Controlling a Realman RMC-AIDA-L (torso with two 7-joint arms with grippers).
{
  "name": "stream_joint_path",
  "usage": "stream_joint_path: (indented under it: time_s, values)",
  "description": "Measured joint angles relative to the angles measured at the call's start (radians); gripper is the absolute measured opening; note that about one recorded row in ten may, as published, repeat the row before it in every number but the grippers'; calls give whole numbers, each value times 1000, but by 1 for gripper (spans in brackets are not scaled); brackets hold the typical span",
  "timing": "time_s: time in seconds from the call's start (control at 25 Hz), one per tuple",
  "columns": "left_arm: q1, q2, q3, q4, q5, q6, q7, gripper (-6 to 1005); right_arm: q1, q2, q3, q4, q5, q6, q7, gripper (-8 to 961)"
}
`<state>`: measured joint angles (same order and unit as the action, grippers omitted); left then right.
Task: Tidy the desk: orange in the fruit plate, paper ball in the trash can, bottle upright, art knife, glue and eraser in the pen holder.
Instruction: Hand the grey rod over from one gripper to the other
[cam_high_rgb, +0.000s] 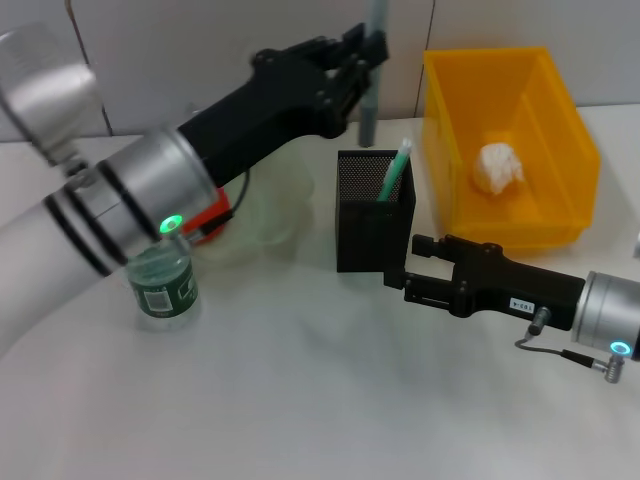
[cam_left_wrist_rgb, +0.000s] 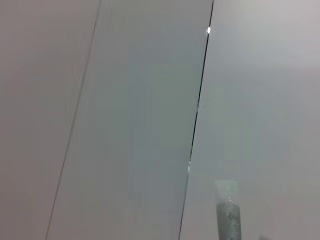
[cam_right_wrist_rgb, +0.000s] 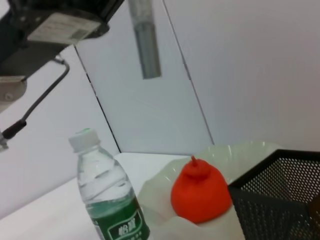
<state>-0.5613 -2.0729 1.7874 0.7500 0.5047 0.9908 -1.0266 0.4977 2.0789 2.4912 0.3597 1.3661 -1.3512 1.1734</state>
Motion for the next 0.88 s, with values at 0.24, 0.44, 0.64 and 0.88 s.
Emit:
stream_joint_path:
  time_s: [0.24,0.44,0.64,0.88]
  values:
    - [86,5,0,69,5,31,1,142,-27,0,0,33,30,-77,0,763]
    - [157,16,-21,75,43,103,0,142,-58,-4,0,83,65,-163,18,763]
    - [179,13,-81,72,139,159,-12,142,-68,-8,0,127,66,-229,57,763]
    - [197,21,-93,68,163,202,-27,142,-73,-13,-8,188,59,-298,101,763]
